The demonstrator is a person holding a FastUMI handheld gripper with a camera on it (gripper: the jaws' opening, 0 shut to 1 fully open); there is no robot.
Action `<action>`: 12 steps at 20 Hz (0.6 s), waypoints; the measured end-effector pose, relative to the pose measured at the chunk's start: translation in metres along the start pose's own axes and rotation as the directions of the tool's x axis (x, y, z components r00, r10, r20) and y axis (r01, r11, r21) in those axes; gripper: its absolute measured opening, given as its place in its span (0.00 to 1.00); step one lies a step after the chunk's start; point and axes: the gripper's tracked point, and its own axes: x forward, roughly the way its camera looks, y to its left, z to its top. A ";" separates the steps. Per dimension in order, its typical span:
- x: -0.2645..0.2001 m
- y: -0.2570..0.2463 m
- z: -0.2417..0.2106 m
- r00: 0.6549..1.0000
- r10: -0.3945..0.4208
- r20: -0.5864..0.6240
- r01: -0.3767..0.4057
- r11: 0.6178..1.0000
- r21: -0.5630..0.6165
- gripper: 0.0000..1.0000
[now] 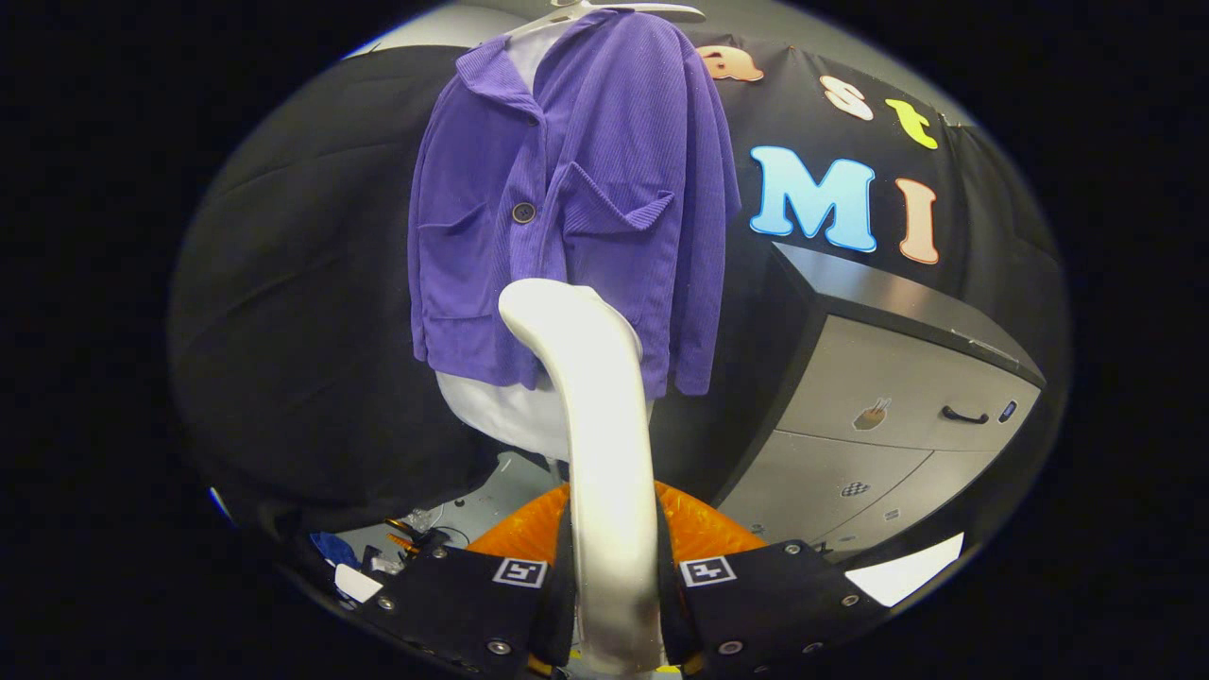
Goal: Iron the clothes twice with a garment steamer, once on the left side and once on the right side.
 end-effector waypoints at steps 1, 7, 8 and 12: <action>-0.004 0.004 0.003 1.000 0.011 0.004 -0.011 1.000 -0.017 0.37; -0.035 0.011 0.040 0.999 0.004 0.049 -0.002 0.999 -0.037 0.37; -0.039 0.016 0.051 0.998 0.005 0.061 -0.003 0.999 -0.034 0.37; -0.061 0.044 0.107 0.990 0.003 0.140 0.000 1.000 -0.022 0.37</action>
